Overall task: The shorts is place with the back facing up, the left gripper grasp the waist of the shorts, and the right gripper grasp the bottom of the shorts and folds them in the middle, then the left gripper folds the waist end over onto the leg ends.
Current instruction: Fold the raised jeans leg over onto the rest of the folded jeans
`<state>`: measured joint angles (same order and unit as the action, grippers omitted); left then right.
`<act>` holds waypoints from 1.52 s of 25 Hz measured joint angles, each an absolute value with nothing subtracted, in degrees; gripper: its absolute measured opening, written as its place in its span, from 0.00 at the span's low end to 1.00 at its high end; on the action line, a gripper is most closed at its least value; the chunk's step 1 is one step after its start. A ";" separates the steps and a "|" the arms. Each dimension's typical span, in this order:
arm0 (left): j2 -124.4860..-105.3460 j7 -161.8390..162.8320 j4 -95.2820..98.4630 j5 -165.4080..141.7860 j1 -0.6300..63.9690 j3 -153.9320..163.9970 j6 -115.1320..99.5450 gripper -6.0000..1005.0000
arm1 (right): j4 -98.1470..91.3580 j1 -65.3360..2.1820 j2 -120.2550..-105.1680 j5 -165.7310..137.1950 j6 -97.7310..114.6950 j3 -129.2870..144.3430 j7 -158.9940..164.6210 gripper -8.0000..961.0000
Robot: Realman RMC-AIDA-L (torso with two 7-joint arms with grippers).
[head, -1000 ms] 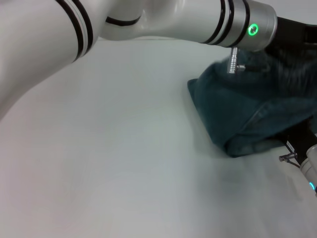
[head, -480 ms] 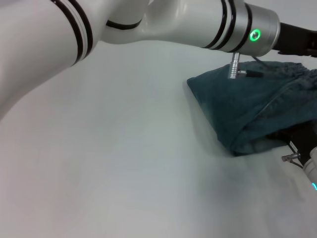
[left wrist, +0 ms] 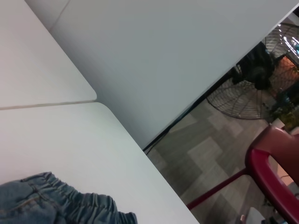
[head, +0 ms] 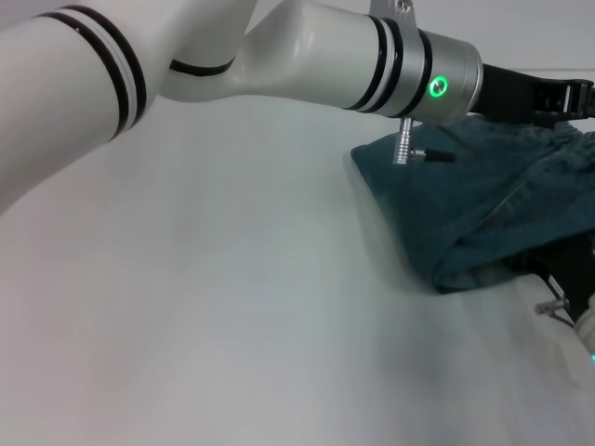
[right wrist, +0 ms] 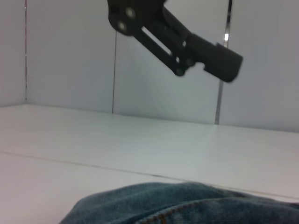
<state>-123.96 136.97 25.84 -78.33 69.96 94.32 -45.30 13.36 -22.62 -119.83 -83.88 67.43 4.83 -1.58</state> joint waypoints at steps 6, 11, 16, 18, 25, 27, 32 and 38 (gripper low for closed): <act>-123.60 136.89 25.61 -78.38 69.28 94.26 -45.97 0.96 | 13.36 -18.87 -119.53 -83.97 72.10 5.92 0.14 0.99; -123.41 136.87 25.57 -78.40 69.14 94.27 -46.47 0.96 | 13.01 -17.55 -118.77 -84.03 74.05 8.24 4.93 0.99; -123.16 136.85 25.57 -78.45 68.90 94.27 -46.67 0.96 | 13.01 -15.10 -118.68 -84.03 76.92 8.94 5.53 0.99; -122.91 136.85 25.49 -78.49 68.64 94.29 -46.79 0.96 | 12.95 -13.80 -118.65 -84.03 78.35 9.23 6.56 0.99; -122.26 136.72 24.94 -78.56 67.48 94.31 -47.05 0.96 | 10.93 -8.52 -118.81 -83.71 83.71 9.49 11.21 0.99; -122.19 136.58 24.94 -79.16 67.16 94.31 -47.01 0.96 | 9.43 -7.03 -118.99 -83.63 85.40 9.35 13.51 0.99; -122.10 135.93 25.17 -81.00 65.89 93.92 -46.70 0.96 | 2.96 -4.89 -119.40 -83.74 87.76 9.29 24.25 0.99; -121.87 132.98 25.24 -81.43 62.70 92.21 -46.87 0.96 | -9.18 -5.30 -119.42 -84.06 87.95 9.97 44.41 0.99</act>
<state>-121.87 132.98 25.24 -81.43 62.70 92.21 -46.87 -9.18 -5.30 -119.42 -84.06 87.95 9.97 44.41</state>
